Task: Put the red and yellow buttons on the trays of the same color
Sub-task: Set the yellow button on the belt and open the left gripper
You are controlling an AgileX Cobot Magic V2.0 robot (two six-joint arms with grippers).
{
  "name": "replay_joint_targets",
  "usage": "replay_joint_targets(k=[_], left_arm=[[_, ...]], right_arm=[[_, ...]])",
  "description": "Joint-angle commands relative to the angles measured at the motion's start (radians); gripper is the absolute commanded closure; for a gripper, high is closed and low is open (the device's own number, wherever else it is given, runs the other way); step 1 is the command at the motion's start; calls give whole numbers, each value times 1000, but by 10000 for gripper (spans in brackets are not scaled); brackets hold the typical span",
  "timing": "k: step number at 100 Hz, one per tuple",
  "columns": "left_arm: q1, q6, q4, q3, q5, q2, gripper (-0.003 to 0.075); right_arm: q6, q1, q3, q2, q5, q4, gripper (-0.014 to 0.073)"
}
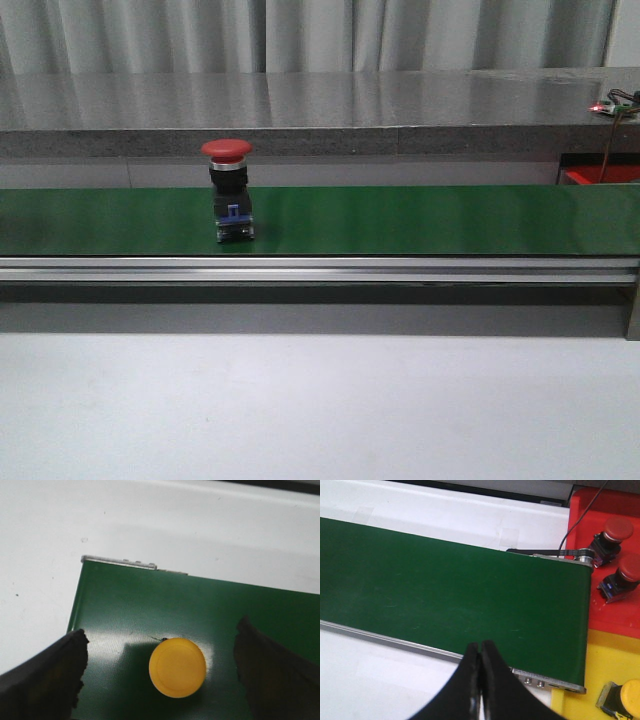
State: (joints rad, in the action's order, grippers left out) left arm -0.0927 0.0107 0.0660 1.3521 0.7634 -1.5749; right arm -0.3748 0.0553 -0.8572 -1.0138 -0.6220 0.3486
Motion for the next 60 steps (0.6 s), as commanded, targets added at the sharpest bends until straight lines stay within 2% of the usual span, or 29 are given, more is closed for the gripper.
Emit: replay_joint_targets(k=[1, 10, 29, 31, 60], left_arm=[[27, -1, 5, 14, -39, 113, 160], [60, -1, 5, -20, -39, 181, 266], [132, -1, 46, -129, -36, 340, 715], [139, -1, 50, -140, -35, 352, 743], [151, -1, 54, -226, -26, 565, 739]], right_arm=[[-7, -1, -28, 20, 51, 17, 666], [-7, -1, -28, 20, 51, 17, 666], [-7, -1, -28, 20, 51, 17, 666], [-7, -1, -28, 20, 51, 17, 666], [-7, -1, -28, 20, 51, 17, 666]])
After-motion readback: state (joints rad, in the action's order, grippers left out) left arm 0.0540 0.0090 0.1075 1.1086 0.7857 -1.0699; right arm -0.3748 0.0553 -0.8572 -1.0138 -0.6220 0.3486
